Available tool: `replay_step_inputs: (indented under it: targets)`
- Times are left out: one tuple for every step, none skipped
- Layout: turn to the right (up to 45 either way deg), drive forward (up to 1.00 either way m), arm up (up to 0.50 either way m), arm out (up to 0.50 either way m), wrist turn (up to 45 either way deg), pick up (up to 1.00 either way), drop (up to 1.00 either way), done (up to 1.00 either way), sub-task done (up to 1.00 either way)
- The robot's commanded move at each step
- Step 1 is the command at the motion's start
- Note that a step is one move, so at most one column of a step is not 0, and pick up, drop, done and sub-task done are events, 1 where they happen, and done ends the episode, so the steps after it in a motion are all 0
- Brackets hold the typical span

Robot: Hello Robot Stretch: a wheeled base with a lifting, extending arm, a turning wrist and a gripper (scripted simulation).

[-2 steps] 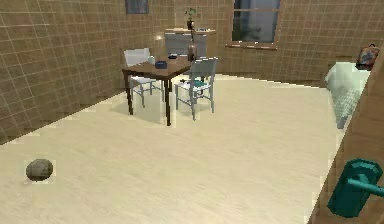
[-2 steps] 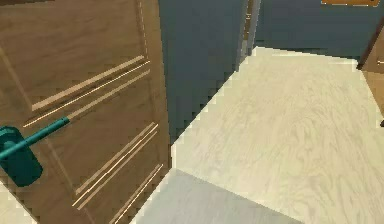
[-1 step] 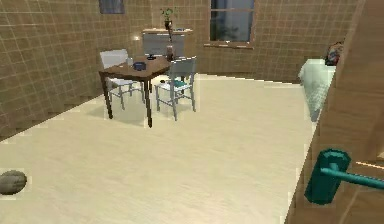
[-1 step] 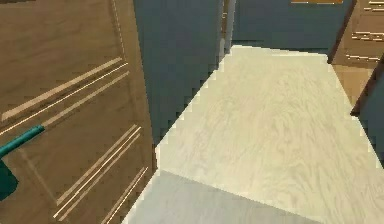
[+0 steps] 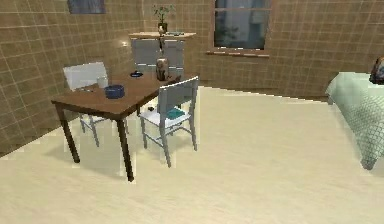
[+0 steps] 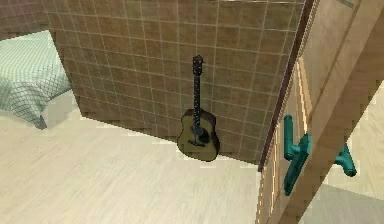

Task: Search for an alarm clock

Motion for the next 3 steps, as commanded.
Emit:
replay_step_inputs:
  targets:
    - [3.0, 0.00, 0.00, 0.00, 0.0, 0.00, 0.00, 0.00, 0.00]
    - [0.0, 0.15, 0.00, 0.00, 0.0, 0.00, 0.00, 0.00, 0.00]
    - [27.0, 0.00, 0.00, 0.00, 0.0, 0.00, 0.00, 0.00, 0.00]
